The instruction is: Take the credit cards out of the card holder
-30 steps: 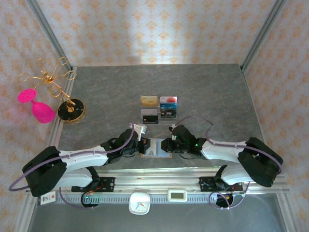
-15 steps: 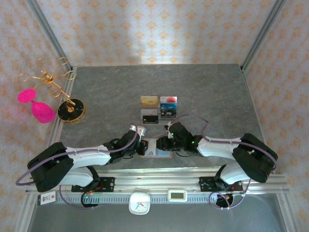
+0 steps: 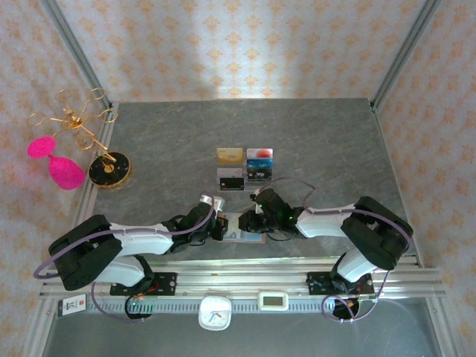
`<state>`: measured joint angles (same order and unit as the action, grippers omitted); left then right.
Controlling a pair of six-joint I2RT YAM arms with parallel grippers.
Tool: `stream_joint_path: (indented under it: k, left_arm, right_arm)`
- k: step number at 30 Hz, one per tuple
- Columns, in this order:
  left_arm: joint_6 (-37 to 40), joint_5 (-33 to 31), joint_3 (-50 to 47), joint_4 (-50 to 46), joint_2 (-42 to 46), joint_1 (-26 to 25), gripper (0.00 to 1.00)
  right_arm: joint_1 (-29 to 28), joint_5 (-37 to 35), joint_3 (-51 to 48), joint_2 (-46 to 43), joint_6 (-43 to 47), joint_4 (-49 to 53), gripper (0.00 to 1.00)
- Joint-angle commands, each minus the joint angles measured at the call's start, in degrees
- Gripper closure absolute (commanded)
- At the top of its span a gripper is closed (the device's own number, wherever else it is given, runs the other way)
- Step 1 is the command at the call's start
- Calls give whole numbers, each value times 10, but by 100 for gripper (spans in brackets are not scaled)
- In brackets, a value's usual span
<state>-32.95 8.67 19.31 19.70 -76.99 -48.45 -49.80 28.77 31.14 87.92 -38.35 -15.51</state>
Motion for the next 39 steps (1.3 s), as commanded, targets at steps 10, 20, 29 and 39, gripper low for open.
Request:
stream_joint_path:
  k: [10,20,29,39]
  left_arm:
    - [-3,6,-23,-3,-10,-4,100]
    - [-3,7,-31,-1,5,4,100]
    - [-1,6,-10,-21,39,4,100]
    - [-3,12,31,24,-23,-29,100]
  right_arm:
    - [1,-24,1,-7,-21,-6,100]
    - [11,-40,-46,-57,-17,25,100]
    - [15,-26,-58,-63,-11,8,100]
    - [15,-16,-55,-50,-8,-5,98]
